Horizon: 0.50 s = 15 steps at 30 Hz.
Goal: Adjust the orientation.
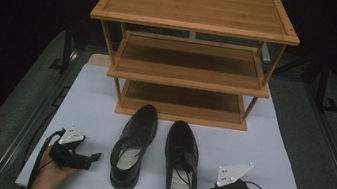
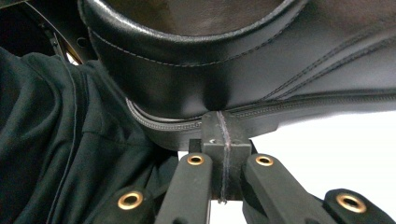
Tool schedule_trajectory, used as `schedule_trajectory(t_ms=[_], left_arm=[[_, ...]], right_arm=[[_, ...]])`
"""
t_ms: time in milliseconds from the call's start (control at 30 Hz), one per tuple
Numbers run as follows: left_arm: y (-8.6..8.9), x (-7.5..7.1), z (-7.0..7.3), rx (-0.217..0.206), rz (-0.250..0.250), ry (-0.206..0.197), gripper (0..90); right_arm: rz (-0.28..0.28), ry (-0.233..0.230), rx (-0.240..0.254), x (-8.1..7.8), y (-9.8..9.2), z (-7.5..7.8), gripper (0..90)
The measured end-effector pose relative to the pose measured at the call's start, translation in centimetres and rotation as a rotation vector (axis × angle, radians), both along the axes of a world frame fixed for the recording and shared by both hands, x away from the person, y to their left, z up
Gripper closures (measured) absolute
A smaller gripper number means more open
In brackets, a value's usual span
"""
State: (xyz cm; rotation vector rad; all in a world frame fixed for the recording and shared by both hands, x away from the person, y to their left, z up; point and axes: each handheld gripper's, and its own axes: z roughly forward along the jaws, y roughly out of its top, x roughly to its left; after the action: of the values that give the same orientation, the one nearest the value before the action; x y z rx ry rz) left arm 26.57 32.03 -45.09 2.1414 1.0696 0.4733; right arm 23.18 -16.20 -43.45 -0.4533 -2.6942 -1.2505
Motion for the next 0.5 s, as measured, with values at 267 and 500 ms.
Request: schedule_trajectory(t_ms=[267,500], left_arm=[[0.0,0.0,0.0,-0.001,0.001,-0.001,12.5],[0.0,0.0,0.0,0.001,-0.001,-0.001,12.5]], right_arm=[[-0.112,-0.034,0.065,0.6,-1.5,1.5,69.0],[-0.198,-0.069,0.137,1.7,-1.0,4.2,50.5]])
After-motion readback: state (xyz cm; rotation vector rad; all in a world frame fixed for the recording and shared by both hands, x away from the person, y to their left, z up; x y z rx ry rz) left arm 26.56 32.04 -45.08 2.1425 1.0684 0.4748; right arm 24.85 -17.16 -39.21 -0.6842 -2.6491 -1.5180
